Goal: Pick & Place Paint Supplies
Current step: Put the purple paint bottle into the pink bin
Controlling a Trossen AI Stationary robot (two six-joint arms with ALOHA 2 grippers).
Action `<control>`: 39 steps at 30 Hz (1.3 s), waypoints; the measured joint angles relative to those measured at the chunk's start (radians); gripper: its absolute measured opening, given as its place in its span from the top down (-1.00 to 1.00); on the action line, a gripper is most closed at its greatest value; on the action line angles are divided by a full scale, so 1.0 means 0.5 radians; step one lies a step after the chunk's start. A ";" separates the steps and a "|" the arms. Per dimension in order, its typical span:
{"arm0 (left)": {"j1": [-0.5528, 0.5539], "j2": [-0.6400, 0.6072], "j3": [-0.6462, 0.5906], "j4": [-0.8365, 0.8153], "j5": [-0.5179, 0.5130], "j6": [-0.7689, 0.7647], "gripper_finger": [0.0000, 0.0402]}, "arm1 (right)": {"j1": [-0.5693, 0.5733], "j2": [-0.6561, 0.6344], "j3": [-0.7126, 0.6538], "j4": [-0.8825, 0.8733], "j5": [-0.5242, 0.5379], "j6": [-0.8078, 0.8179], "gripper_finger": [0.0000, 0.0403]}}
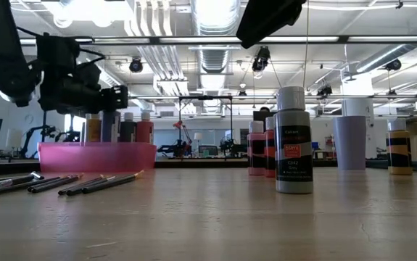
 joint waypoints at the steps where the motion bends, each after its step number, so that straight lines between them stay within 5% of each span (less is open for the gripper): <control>1: 0.005 0.030 0.008 0.002 0.001 -0.002 0.37 | 0.000 0.000 0.000 0.000 0.000 0.000 -0.22; 13: 0.110 0.255 0.122 0.033 -0.050 -0.056 0.37 | 0.000 0.000 -0.017 -0.001 -0.001 0.000 -0.39; 39: 0.122 0.276 0.128 0.025 -0.037 -0.111 0.11 | 0.000 0.000 -0.071 0.017 -0.002 0.007 -0.66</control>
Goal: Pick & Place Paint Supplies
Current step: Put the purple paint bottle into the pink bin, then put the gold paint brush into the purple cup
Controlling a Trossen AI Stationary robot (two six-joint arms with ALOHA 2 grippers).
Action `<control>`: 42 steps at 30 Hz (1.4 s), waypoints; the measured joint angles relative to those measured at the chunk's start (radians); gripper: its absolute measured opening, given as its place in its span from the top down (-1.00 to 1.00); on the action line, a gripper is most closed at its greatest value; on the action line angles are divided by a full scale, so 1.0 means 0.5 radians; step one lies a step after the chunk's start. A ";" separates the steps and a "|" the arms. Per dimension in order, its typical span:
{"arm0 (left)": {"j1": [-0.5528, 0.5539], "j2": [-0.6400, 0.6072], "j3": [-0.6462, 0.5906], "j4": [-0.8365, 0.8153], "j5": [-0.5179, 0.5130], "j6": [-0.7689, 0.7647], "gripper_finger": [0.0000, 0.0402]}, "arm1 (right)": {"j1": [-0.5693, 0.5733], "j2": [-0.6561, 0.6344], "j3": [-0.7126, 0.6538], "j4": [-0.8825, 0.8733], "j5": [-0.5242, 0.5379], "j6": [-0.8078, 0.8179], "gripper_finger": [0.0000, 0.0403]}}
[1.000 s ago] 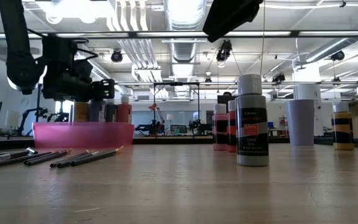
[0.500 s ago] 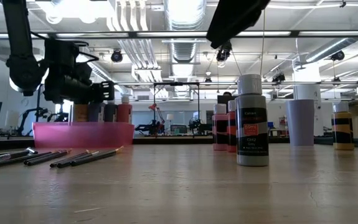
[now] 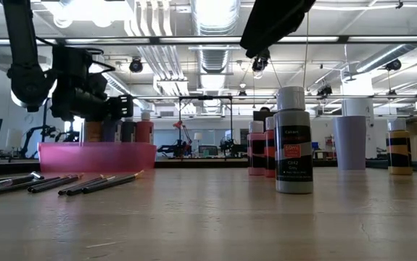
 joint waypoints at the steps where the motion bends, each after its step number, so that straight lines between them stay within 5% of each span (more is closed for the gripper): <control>1: 0.000 -0.004 0.000 -0.002 -0.001 0.002 0.09 | 0.000 0.000 0.000 0.000 0.000 0.000 -0.67; 12: -0.004 -0.185 -0.001 -0.018 0.021 0.074 0.03 | 0.000 0.000 0.000 -0.001 -0.002 -0.001 -0.73; 31: -0.076 -0.868 0.046 -0.275 1.306 0.059 0.03 | 0.000 0.000 0.000 -0.001 -0.002 -0.007 -0.43; 36: -0.111 -1.106 0.111 -0.632 1.512 -0.017 0.07 | 0.000 0.000 0.000 -0.001 -0.002 -0.007 -0.36; 42: -0.212 -1.390 0.301 -1.507 1.531 0.027 0.31 | 0.000 0.000 0.000 0.013 -0.002 -0.016 -0.28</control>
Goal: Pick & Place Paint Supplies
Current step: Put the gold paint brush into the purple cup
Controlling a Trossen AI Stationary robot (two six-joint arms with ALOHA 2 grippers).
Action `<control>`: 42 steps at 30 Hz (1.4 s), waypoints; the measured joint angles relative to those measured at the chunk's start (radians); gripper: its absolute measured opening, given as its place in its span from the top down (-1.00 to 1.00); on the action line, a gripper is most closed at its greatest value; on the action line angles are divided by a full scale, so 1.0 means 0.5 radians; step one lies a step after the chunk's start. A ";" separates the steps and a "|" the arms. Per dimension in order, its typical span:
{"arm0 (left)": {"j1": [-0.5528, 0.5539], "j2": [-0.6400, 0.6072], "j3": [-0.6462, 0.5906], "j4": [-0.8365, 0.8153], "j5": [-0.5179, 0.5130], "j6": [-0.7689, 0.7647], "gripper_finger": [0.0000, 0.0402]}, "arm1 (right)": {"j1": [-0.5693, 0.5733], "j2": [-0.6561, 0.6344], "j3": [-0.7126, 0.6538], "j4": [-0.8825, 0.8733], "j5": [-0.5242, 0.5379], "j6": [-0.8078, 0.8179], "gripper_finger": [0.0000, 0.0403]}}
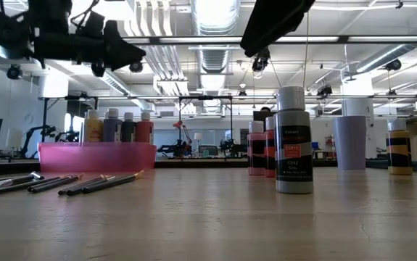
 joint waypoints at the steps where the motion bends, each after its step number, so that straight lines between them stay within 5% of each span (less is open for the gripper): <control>1: -0.021 -0.034 0.039 -0.133 0.000 0.003 0.36 | 0.000 0.000 0.000 0.009 0.000 0.001 -0.26; 6: -0.131 -0.158 0.190 -0.612 0.000 0.013 0.64 | 0.000 0.001 0.000 0.058 0.000 0.001 -0.21; 12: -0.274 -0.243 0.217 -0.772 -0.004 0.057 0.96 | -0.012 0.001 0.000 0.198 0.022 0.012 -0.15; 21: -0.461 -0.275 0.213 -0.934 -0.080 0.096 0.98 | -0.138 0.001 0.040 0.047 0.030 0.090 -0.01; 31: -0.489 -0.272 0.189 -0.998 -0.093 0.126 0.97 | -0.573 -0.076 0.040 -0.247 -0.387 -0.326 0.76; 37: -0.489 -0.268 0.155 -1.004 -0.092 0.164 0.96 | -0.716 -0.419 -0.079 -0.213 -0.417 -0.369 0.94; 42: -0.489 -0.277 0.155 -0.993 -0.091 0.242 0.96 | -0.712 -0.891 -0.486 0.153 -0.450 -0.465 0.96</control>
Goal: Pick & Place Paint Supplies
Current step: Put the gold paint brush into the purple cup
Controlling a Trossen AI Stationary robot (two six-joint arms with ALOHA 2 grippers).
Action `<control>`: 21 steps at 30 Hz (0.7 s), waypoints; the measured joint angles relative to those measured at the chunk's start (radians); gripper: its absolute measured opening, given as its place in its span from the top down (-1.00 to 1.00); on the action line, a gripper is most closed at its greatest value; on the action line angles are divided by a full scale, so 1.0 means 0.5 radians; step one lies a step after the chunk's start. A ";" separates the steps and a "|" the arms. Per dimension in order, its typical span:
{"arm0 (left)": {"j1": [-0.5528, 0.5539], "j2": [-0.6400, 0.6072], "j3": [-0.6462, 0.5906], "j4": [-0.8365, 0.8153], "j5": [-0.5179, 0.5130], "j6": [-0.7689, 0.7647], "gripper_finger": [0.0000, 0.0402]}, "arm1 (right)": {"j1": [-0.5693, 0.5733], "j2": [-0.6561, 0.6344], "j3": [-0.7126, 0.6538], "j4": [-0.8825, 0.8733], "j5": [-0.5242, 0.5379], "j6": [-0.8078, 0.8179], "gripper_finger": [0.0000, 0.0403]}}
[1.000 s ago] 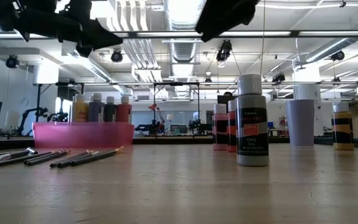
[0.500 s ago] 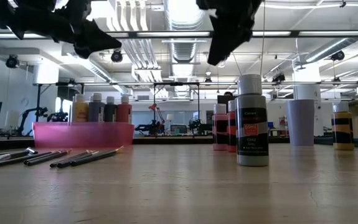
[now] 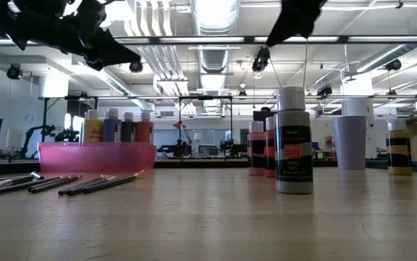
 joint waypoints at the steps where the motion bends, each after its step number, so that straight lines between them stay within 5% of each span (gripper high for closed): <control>1: 0.000 0.000 0.000 -0.001 0.000 0.010 0.96 | -0.001 -0.106 -0.088 0.080 -0.030 -0.017 0.96; 12: 0.000 0.005 -0.006 0.010 -0.002 0.012 0.96 | -0.005 -1.155 -0.722 0.225 0.062 0.246 0.96; 21: 0.000 0.043 -0.007 0.055 -0.006 0.012 0.96 | -0.004 -1.610 -1.088 0.519 0.215 0.211 0.96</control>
